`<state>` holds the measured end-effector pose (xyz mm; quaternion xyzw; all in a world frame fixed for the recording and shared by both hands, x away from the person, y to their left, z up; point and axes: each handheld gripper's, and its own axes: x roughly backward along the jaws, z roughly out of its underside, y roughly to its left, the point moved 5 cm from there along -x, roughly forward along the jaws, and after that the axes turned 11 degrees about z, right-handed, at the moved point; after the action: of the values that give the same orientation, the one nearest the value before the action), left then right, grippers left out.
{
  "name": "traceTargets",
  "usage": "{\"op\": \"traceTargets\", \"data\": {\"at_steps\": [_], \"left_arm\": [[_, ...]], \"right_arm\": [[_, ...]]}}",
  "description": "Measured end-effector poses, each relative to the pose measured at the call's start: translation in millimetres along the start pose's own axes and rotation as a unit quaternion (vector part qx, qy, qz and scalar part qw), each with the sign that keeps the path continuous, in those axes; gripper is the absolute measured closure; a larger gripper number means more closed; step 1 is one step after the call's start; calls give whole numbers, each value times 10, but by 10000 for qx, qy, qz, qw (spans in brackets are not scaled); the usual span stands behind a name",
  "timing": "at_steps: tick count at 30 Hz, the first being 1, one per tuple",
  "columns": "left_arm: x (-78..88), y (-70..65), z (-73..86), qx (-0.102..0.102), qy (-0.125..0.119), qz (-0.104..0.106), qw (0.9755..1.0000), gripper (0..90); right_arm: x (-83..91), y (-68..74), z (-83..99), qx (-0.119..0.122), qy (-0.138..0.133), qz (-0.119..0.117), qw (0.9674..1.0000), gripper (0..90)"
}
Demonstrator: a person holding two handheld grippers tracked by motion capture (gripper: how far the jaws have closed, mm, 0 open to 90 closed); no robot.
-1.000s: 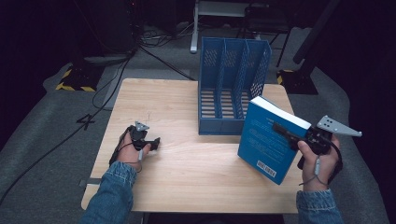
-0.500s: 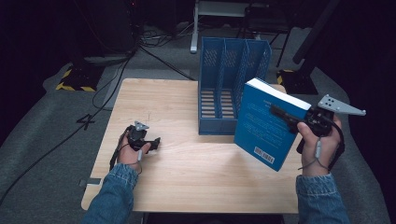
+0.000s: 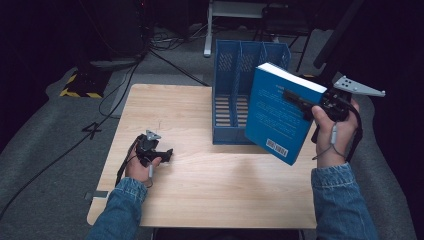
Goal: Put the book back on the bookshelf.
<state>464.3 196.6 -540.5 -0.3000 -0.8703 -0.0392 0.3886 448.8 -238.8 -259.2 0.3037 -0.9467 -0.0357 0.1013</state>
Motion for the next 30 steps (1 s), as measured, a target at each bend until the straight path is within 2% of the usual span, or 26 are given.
{"op": "traceTargets", "data": {"at_steps": [8,14,20,27,30], "left_arm": [[-4,1,-5,-11,12,-9,10000,149],[7,15,-6,66,-50,42,10000,160],[10,23,-8,110,-68,67,9999,165],[1,13,-9,16,-7,27,10000,167],[-3,9,-11,6,2,23,10000,166]], "right_arm": [[-248,52,-175,102,21,101,9999,613],[-528,48,-302,55,26,118,9999,613],[-802,5,-351,-84,59,300,9995,613],[-1075,-37,-427,-191,73,555,9982,613],[-1181,-43,-433,-270,99,582,9979,613]]}}
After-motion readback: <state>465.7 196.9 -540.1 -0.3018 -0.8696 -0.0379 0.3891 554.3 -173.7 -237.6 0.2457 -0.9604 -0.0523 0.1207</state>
